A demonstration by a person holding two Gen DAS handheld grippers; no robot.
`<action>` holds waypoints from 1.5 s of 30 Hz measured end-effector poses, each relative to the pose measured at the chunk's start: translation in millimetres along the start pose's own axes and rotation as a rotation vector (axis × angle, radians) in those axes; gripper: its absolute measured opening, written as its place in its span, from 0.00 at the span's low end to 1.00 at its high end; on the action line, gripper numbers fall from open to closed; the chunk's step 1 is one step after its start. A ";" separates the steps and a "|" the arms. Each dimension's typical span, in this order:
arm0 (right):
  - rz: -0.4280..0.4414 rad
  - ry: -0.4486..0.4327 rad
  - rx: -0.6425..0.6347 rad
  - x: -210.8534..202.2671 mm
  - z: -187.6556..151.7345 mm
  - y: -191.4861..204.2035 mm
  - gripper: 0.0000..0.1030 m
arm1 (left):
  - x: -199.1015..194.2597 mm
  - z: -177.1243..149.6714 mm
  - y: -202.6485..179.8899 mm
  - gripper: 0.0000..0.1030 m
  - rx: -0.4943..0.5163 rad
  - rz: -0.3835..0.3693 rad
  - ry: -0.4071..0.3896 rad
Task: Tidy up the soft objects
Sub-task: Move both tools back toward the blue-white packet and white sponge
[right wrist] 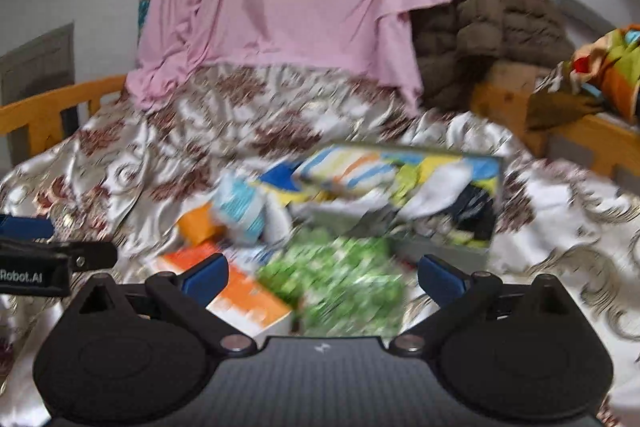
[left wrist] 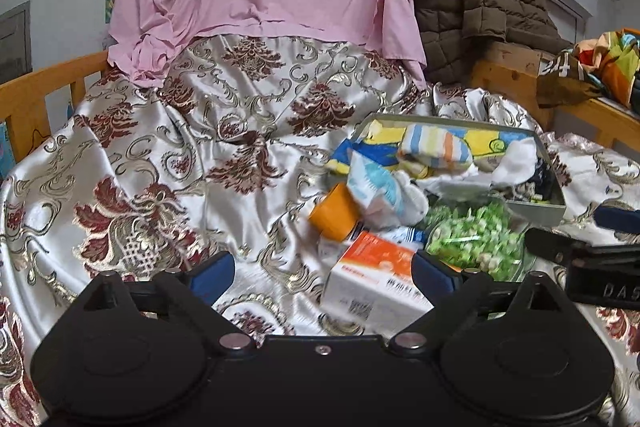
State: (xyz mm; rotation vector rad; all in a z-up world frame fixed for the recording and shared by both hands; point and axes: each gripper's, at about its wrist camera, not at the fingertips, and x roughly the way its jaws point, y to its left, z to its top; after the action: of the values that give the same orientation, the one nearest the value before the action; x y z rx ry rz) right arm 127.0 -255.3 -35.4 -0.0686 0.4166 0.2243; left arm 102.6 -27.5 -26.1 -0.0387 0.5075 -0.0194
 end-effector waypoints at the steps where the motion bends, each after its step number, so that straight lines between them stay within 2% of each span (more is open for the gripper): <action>1: 0.007 0.011 -0.013 1.4 -1.8 4.8 1.00 | 0.3 -2.2 2.4 0.92 0.003 0.003 0.005; 10: 0.032 0.045 -0.128 8.8 -14.4 33.8 1.00 | 6.6 -15.6 16.6 0.93 0.010 0.044 0.032; 17: 0.036 0.063 -0.188 20.5 -20.6 44.4 1.00 | 14.6 -15.6 28.9 0.95 -0.052 0.102 0.070; 24: 0.058 0.064 -0.237 22.0 -23.3 53.5 1.00 | 15.9 -15.5 32.0 0.96 -0.057 0.123 0.073; 35: 0.049 0.013 -0.215 21.2 -17.2 50.8 1.00 | 12.6 -12.3 32.3 0.97 -0.068 0.128 0.045; 41: 0.054 -0.003 -0.210 28.4 -17.1 52.1 1.00 | 21.6 -4.6 32.4 0.98 -0.143 0.131 0.046; 45: 0.051 0.004 -0.196 32.6 -14.9 52.6 1.00 | 29.2 -2.6 30.2 0.98 -0.157 0.140 0.046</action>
State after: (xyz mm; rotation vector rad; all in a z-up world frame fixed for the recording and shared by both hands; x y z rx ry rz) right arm 138.1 -199.2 -63.3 -0.2509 0.4000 0.3151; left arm 127.1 1.8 -43.7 -0.1567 0.5556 0.1567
